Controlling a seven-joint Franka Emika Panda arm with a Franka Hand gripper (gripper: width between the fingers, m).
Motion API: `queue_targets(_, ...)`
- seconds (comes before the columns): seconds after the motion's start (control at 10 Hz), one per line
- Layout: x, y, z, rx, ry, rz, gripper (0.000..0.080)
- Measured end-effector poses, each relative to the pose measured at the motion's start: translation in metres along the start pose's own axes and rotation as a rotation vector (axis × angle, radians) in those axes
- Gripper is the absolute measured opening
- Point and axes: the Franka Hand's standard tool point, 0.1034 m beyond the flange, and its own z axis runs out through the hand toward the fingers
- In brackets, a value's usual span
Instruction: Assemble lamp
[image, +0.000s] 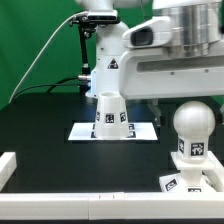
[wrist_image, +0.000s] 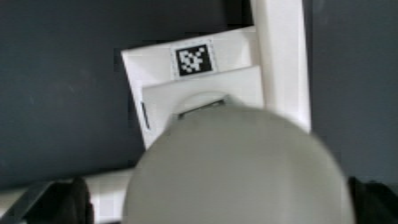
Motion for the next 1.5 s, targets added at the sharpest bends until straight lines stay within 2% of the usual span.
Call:
queue_targets(0.1, 0.005, -0.003, -0.005, 0.001, 0.027, -0.164, 0.0699)
queue_targets(0.3, 0.003, -0.001, -0.007, -0.006, 0.045, -0.225, 0.0699)
queue_targets(0.5, 0.004, 0.003, -0.006, -0.029, 0.043, -0.397, 0.0699)
queue_targets(0.6, 0.005, -0.001, -0.003, -0.073, 0.07, -0.57, 0.0699)
queue_targets(0.8, 0.003, -0.005, 0.002, -0.118, 0.065, -0.81, 0.0699)
queue_targets(0.9, 0.006, 0.002, 0.002, -0.125, 0.07, -0.871, 0.0699)
queue_targets(1.1, 0.006, 0.002, 0.002, -0.125, 0.07, -0.862, 0.0699)
queue_targets(1.2, 0.006, 0.002, 0.002, -0.125, 0.071, -0.84, 0.0603)
queue_targets(1.3, 0.006, 0.002, 0.002, -0.125, 0.071, -0.84, 0.0571)
queue_targets(1.5, 0.006, 0.003, 0.001, -0.119, 0.079, -0.717, 0.0571)
